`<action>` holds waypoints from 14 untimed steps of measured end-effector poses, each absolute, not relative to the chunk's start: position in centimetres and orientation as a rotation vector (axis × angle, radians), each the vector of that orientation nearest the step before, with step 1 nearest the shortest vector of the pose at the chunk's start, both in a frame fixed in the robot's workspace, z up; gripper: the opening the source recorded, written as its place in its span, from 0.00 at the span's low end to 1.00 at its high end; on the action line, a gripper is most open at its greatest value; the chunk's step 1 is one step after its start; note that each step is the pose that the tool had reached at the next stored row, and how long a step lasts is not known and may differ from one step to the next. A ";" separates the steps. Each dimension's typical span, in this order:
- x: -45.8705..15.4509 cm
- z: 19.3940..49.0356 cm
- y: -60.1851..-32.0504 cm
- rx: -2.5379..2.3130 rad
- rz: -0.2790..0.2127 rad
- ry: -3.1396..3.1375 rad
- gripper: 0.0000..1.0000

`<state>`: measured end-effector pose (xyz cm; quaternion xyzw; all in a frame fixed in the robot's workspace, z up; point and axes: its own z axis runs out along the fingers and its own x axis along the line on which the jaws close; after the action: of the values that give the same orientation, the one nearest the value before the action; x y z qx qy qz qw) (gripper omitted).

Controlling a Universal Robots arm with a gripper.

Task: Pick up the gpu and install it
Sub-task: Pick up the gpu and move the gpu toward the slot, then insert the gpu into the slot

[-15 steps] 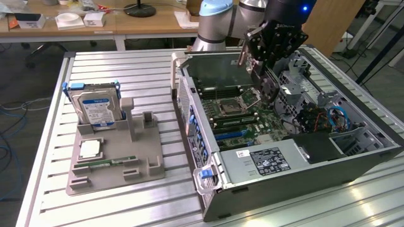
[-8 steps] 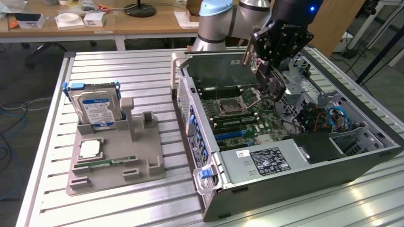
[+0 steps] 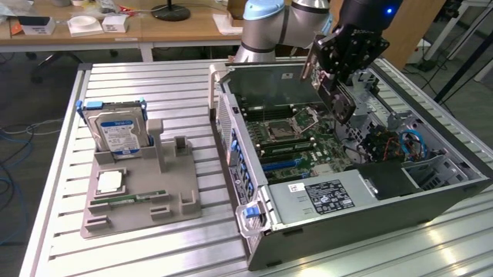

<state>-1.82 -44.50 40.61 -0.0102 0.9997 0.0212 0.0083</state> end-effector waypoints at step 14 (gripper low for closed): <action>-1.8 40.6 -44.5 -0.034 0.066 3.124 0.26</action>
<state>-1.80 -44.50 40.61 -0.0110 0.9997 0.0212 0.0083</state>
